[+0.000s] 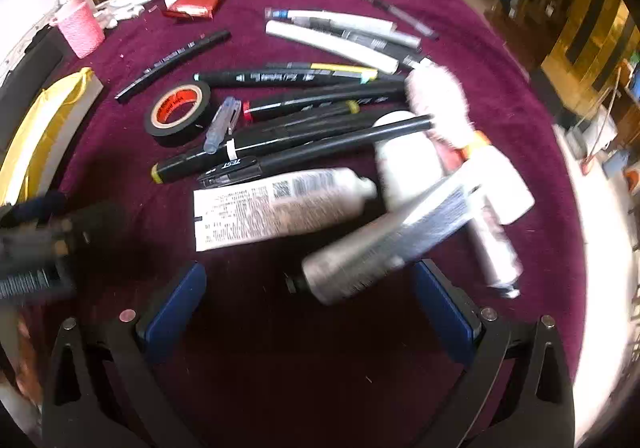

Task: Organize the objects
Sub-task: 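Grasp the black electrical tape roll with the left gripper while the right gripper grasps the pink plush ball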

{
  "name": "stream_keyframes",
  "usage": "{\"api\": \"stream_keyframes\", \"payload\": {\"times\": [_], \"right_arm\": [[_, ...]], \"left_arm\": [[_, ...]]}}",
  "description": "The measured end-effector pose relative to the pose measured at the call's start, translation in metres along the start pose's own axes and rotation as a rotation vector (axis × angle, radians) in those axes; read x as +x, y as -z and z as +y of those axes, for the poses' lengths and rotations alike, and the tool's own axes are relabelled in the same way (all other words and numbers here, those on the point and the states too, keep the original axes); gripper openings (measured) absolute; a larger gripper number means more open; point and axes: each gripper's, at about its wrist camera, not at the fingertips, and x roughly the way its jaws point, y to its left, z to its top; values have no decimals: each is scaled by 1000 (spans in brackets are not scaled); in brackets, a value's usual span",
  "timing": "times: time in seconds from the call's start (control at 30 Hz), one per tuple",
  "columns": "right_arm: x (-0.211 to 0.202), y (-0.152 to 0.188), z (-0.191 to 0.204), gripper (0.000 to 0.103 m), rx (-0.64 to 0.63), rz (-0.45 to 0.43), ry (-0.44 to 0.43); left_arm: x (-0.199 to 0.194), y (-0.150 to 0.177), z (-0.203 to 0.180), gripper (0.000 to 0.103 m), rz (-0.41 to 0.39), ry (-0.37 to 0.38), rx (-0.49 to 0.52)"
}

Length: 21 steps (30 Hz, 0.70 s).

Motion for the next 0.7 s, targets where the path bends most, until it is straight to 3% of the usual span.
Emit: {"api": "stream_keyframes", "payload": {"times": [0.1,0.27,0.43,0.7], "right_arm": [[-17,5,-9,103,9,-40,11],[-39,14,-33,103,58,-72,30],[-37,9,-53,103,109,-67,46],[-31,11,-86,103,212,-41,51]], "left_arm": [[-4,-8,5,101,-17,8,-7],[-3,-23,5,101,0,93,-4],[11,-39,-3,101,31,126,-20],[22,-71,-15,100,-14,134,-10]]}}
